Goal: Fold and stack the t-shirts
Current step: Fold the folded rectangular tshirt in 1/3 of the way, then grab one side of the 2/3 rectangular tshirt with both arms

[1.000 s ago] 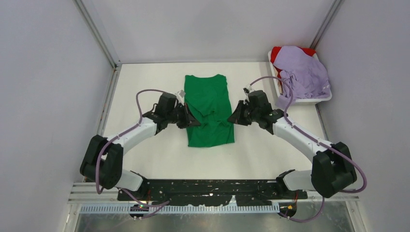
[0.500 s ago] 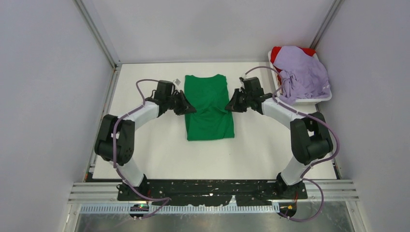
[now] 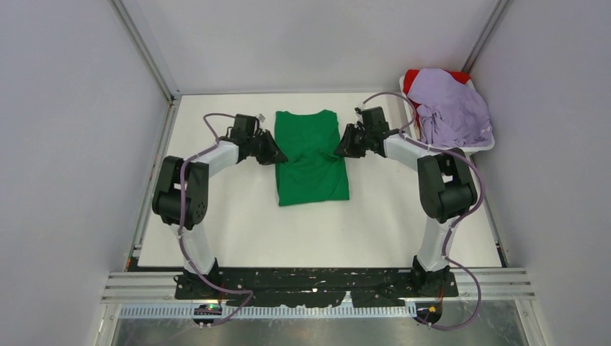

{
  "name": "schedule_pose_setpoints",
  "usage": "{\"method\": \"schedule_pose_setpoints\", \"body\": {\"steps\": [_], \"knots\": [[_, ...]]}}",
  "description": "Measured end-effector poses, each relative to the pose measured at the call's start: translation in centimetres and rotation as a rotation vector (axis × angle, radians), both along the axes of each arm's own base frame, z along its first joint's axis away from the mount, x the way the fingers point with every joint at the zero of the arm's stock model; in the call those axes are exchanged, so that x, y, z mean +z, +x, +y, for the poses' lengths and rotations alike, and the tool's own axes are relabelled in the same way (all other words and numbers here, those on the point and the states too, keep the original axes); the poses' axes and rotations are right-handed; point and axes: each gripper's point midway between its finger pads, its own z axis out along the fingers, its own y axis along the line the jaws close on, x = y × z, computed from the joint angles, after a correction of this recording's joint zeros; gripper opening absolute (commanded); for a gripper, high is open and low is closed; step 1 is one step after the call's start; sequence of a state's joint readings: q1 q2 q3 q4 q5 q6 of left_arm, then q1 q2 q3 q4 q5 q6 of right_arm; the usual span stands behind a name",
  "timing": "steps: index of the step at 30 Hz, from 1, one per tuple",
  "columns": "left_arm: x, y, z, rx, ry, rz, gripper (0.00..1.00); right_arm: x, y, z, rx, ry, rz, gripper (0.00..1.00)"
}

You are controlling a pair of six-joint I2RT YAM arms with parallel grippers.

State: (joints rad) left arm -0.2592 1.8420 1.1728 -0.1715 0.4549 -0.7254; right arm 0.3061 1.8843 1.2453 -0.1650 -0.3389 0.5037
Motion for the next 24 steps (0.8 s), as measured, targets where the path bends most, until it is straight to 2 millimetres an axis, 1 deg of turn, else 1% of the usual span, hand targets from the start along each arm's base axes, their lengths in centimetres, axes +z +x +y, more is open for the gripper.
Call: {"method": "schedule_pose_setpoints", "body": {"steps": [1, 2, 3, 4, 5, 6, 7, 9, 11, 13, 15, 16, 18, 19, 21, 24], "knots": [[-0.2, 0.3, 0.0, 0.002, 0.000, 0.001, 0.44, -0.1, 0.4, 0.0, 0.003, 0.003, -0.001, 0.49], [-0.4, 0.8, 0.0, 0.005, 0.001, 0.002, 0.55, -0.1, 0.7, 0.0, 0.002, 0.007, -0.001, 0.60], [-0.5, 1.2, 0.1, 0.006, 0.003, 0.001, 0.60, 0.0, 1.2, 0.0, 0.006, 0.010, -0.008, 0.65], [-0.5, 1.5, 0.2, 0.012, 0.002, 0.002, 0.68, 0.2, 1.7, 0.0, 0.010, 0.015, -0.017, 0.75], [-0.3, 1.9, 0.4, 0.023, 0.003, 0.000, 0.77, 0.5, 2.1, -0.1, 0.011, 0.017, -0.028, 0.84], [-0.1, 2.2, 0.6, 0.028, 0.006, -0.006, 0.90, 0.7, 2.4, -0.2, 0.014, 0.015, -0.040, 0.88], [0.3, 2.5, 0.8, 0.032, 0.008, -0.016, 0.98, 0.9, 2.6, -0.3, 0.013, 0.014, -0.048, 0.94], [1.1, 2.7, 0.9, 0.038, 0.014, -0.035, 1.00, 1.4, 2.7, -0.6, 0.013, 0.003, -0.068, 0.96], [2.1, 2.3, 1.2, 0.044, 0.015, -0.050, 1.00, 1.8, 2.1, -1.1, 0.014, -0.010, -0.086, 0.97], [3.4, 1.1, 1.5, 0.041, 0.017, -0.082, 1.00, 2.2, 0.3, -2.0, 0.018, -0.028, -0.096, 0.96], [4.2, -1.3, 1.9, 0.030, 0.024, -0.101, 1.00, 2.3, -2.3, -2.8, 0.028, -0.041, -0.093, 0.95], [4.3, -2.5, 2.0, 0.023, 0.026, -0.100, 1.00, 2.2, -3.8, -3.1, 0.036, -0.045, -0.092, 0.94], [3.7, -4.9, 1.9, 0.002, 0.033, -0.086, 0.96, 1.6, -6.5, -3.8, 0.051, -0.049, -0.080, 0.90], [2.9, -6.3, 1.8, -0.013, 0.040, -0.068, 0.94, 1.2, -8.0, -4.1, 0.061, -0.051, -0.073, 0.85], [0.5, -9.2, 1.5, -0.050, 0.060, -0.008, 0.91, -0.2, -10.8, -4.7, 0.078, -0.058, -0.040, 0.78], [-2.8, -13.0, 1.4, -0.095, 0.094, 0.093, 0.83, -2.2, -13.8, -4.9, 0.107, -0.054, 0.013, 0.69]]}}
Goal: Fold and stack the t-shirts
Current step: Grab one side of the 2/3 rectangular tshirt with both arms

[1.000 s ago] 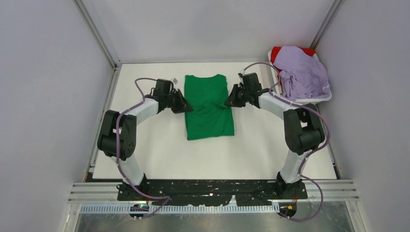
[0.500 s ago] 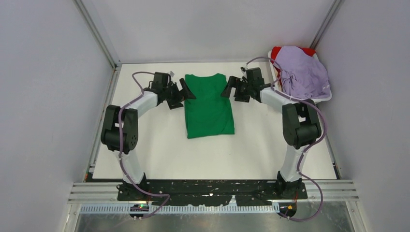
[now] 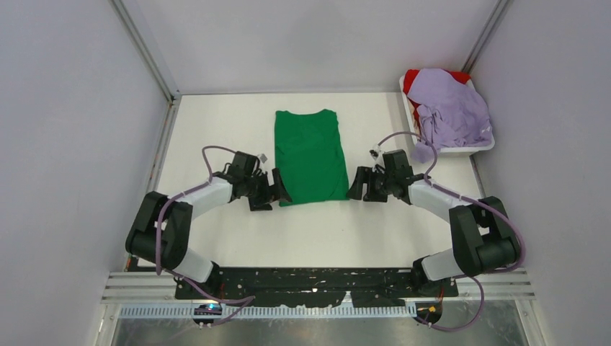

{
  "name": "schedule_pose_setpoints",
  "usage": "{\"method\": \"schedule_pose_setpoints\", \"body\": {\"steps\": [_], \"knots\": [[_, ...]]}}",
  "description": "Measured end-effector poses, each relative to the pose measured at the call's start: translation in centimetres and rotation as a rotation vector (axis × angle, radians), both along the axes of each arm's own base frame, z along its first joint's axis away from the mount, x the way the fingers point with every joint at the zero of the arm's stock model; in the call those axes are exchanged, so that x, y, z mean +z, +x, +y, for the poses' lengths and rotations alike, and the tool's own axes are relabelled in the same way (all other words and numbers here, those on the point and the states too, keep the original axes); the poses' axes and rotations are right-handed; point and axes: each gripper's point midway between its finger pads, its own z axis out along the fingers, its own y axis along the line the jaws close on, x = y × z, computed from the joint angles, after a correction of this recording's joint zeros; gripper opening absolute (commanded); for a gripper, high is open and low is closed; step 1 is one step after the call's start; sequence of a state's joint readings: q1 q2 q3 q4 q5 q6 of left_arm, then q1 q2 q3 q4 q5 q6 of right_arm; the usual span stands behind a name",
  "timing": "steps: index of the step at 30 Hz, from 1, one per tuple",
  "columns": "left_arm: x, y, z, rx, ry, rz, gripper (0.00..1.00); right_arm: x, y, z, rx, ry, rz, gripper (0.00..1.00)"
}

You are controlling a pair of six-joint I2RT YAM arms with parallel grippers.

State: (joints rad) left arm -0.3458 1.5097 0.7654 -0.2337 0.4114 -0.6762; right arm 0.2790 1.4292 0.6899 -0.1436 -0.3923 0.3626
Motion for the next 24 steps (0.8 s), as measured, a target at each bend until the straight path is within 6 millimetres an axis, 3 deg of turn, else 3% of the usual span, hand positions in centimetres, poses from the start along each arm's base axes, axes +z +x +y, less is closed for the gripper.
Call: {"method": "schedule_pose_setpoints", "body": {"steps": [2, 4, 11, 14, 16, 19, 24], "knots": [[-1.0, -1.5, -0.1, -0.021, 0.011, 0.040, 0.77, -1.1, -1.3, 0.1, 0.021, 0.001, 0.032, 0.65], [-1.0, -1.5, -0.4, -0.033, 0.007, 0.029, 0.71, -1.5, -1.9, 0.3, 0.042, 0.007, 0.034, 0.62], [-1.9, -0.6, -1.9, -0.062, -0.027, 0.031, 0.46, -1.9, -0.9, 1.5, 0.079, 0.046, -0.001, 0.52], [-2.2, 0.1, -2.3, -0.066, -0.036, 0.025, 0.22, -2.2, -0.6, 1.9, 0.091, 0.061, -0.001, 0.42], [-2.6, 0.3, -2.4, -0.065, -0.034, 0.030, 0.00, -2.4, -0.3, 2.2, 0.098, 0.066, 0.000, 0.32], [-3.1, 0.6, -2.7, -0.069, -0.033, 0.036, 0.00, -2.8, -0.4, 3.0, 0.122, 0.075, 0.015, 0.08], [-3.0, 0.8, -2.5, -0.061, -0.025, 0.027, 0.00, -3.1, -1.1, 3.5, 0.146, 0.066, 0.035, 0.05]]}}
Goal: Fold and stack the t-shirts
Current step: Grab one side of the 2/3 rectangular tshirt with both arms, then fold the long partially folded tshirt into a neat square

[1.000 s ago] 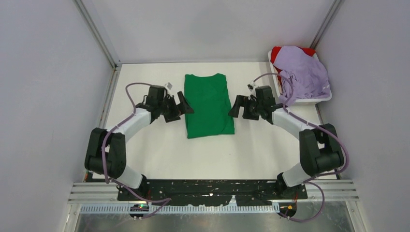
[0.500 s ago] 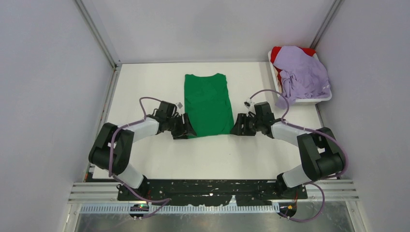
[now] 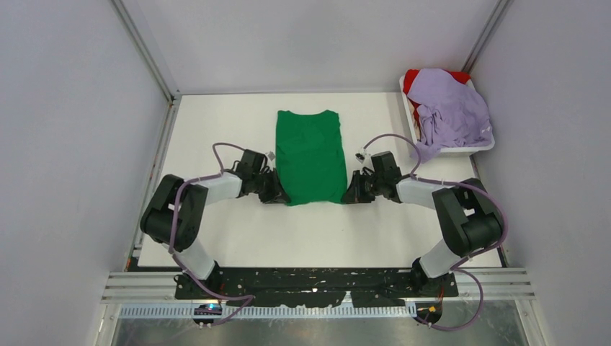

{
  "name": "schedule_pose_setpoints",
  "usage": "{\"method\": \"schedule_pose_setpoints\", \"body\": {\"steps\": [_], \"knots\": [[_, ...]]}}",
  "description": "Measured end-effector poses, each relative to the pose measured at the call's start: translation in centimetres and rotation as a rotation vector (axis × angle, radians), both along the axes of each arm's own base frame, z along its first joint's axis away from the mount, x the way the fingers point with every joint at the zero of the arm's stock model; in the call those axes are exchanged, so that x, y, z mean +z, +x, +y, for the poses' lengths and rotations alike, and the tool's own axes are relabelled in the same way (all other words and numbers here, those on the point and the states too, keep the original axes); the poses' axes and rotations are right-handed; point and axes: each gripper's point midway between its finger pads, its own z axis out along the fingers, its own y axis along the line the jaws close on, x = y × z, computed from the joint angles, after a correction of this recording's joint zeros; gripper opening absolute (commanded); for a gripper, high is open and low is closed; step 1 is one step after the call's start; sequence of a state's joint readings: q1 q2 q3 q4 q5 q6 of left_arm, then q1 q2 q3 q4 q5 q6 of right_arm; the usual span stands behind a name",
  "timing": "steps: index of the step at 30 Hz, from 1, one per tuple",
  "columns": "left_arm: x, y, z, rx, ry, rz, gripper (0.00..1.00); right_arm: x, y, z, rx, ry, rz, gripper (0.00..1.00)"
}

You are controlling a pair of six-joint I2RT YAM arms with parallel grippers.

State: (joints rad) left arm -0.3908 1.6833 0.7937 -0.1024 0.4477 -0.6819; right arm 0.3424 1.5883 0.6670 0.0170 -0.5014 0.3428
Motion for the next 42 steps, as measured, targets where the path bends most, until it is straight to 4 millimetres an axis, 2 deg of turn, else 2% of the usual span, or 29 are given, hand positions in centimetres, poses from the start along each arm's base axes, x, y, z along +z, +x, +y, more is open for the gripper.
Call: {"method": "schedule_pose_setpoints", "body": {"steps": [5, 10, 14, 18, 21, 24, 27, 29, 36, 42], "knots": [[0.3, -1.9, 1.8, 0.031, 0.048, -0.022, 0.00, 0.3, -1.6, -0.9, 0.005, -0.044, 0.042, 0.05], [1.1, -5.3, 2.9, 0.022, 0.045, -0.024, 0.00, 1.6, -4.6, -1.5, 0.044, -0.063, 0.071, 0.05], [2.5, -7.9, 3.0, -0.013, 0.024, -0.025, 0.00, 2.7, -7.9, -0.7, 0.114, -0.036, 0.090, 0.05], [4.9, -9.6, 2.7, -0.057, -0.014, -0.064, 0.00, 4.4, -10.8, 0.8, 0.190, 0.004, 0.092, 0.05], [6.5, -10.4, 2.4, -0.080, -0.048, -0.089, 0.00, 6.0, -11.3, 1.4, 0.204, 0.039, 0.057, 0.05], [7.5, -10.3, 2.1, -0.087, -0.059, -0.095, 0.00, 7.8, -10.4, 1.5, 0.178, 0.055, 0.002, 0.05], [8.9, -8.8, 1.5, -0.086, -0.066, -0.109, 0.00, 9.2, -8.9, 1.6, 0.142, 0.068, -0.035, 0.05], [10.2, -7.0, 0.9, -0.081, -0.074, -0.128, 0.00, 10.3, -7.2, 1.5, 0.103, 0.081, -0.061, 0.05], [14.4, 1.6, 0.0, -0.023, -0.096, -0.211, 0.00, 13.9, 0.4, 1.2, -0.019, 0.139, -0.155, 0.05], [15.7, 8.0, -0.1, 0.015, -0.100, -0.231, 0.00, 16.1, 6.4, 0.8, -0.073, 0.161, -0.213, 0.05]]}}
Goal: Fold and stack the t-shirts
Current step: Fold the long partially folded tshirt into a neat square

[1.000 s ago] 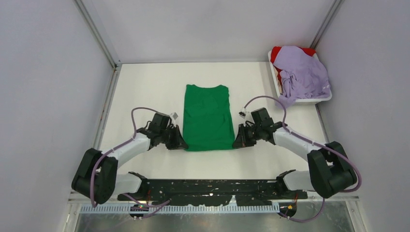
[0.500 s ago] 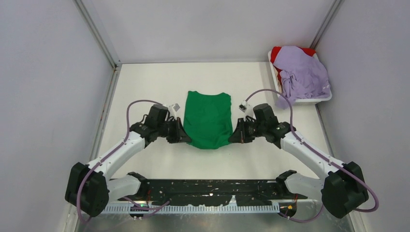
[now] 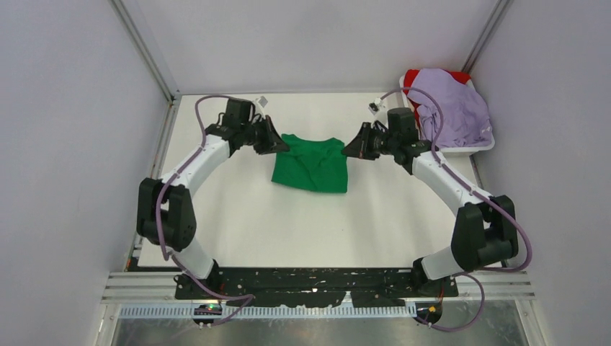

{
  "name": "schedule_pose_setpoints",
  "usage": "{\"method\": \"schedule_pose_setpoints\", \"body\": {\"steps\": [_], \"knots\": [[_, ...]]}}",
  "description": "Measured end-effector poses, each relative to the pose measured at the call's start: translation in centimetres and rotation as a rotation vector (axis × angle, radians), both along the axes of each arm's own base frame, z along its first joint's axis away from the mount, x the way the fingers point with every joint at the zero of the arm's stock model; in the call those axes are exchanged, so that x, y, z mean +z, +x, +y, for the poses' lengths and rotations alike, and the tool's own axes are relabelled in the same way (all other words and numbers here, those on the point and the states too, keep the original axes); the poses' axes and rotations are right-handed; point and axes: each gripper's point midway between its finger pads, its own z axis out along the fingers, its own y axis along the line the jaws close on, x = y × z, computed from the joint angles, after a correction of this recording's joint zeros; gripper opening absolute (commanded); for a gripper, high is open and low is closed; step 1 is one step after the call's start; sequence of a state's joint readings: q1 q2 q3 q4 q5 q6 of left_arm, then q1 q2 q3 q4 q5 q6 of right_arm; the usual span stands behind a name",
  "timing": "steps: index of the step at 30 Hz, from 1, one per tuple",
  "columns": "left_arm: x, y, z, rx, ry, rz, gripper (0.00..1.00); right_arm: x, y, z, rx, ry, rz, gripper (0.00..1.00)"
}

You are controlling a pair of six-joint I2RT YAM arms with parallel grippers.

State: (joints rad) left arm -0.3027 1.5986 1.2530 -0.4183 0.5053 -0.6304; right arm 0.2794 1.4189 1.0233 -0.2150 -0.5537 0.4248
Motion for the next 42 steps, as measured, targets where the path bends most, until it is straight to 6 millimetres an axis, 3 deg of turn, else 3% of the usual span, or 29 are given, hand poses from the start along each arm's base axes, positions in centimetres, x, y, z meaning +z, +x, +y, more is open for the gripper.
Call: {"method": "schedule_pose_setpoints", "body": {"steps": [4, 10, 17, 19, 20, 21, 22, 23, 26, 27, 31, 35, 38, 42], "knots": [[-0.5, 3.7, 0.0, 0.014, 0.011, 0.008, 0.00, -0.4, 3.8, -0.9, -0.043, 0.004, 0.003, 0.05], [-1.7, 8.1, 0.1, 0.032, 0.036, 0.030, 0.00, -3.1, 8.2, -1.7, -0.076, 0.001, 0.054, 0.05], [-4.9, 11.5, 0.0, 0.043, 0.050, 0.079, 0.16, -5.6, 12.7, -1.8, -0.102, -0.012, 0.075, 0.05], [-6.1, 12.4, 0.0, 0.051, 0.052, 0.097, 0.31, -6.5, 13.8, -1.9, -0.113, -0.020, 0.083, 0.09], [-6.6, 12.8, 0.0, 0.055, 0.052, 0.105, 0.38, -7.0, 14.2, -2.0, -0.119, -0.025, 0.090, 0.17], [-7.0, 13.3, 0.0, 0.057, 0.052, 0.108, 0.54, -7.3, 14.7, -2.1, -0.124, -0.028, 0.093, 0.25], [-7.4, 13.9, 0.0, 0.066, 0.047, 0.113, 0.86, -7.7, 15.3, -2.2, -0.129, -0.030, 0.100, 0.49], [-7.6, 14.4, -0.1, 0.072, 0.043, 0.116, 0.98, -8.1, 16.0, -2.3, -0.134, -0.032, 0.104, 0.60], [-7.6, 15.6, -0.1, 0.089, 0.019, 0.121, 1.00, -8.7, 18.0, -2.6, -0.149, -0.043, 0.114, 0.99], [-7.5, 15.8, -0.1, 0.096, 0.014, 0.121, 1.00, -8.7, 18.4, -2.7, -0.150, -0.052, 0.112, 0.98], [-5.5, 16.3, -0.5, 0.090, -0.029, 0.074, 1.00, -7.8, 18.4, -3.4, -0.163, -0.076, 0.100, 0.95], [-2.9, 16.0, -1.8, 0.053, -0.070, 0.011, 1.00, -6.3, 15.7, -3.3, -0.155, -0.062, 0.088, 0.95], [-1.8, 15.2, -4.2, -0.003, -0.094, -0.017, 1.00, -5.1, 12.9, -1.1, -0.086, 0.002, 0.082, 0.95], [-2.2, 14.8, -6.2, -0.040, -0.100, -0.004, 1.00, -4.9, 12.0, 1.8, -0.019, 0.065, 0.088, 0.95]]}}
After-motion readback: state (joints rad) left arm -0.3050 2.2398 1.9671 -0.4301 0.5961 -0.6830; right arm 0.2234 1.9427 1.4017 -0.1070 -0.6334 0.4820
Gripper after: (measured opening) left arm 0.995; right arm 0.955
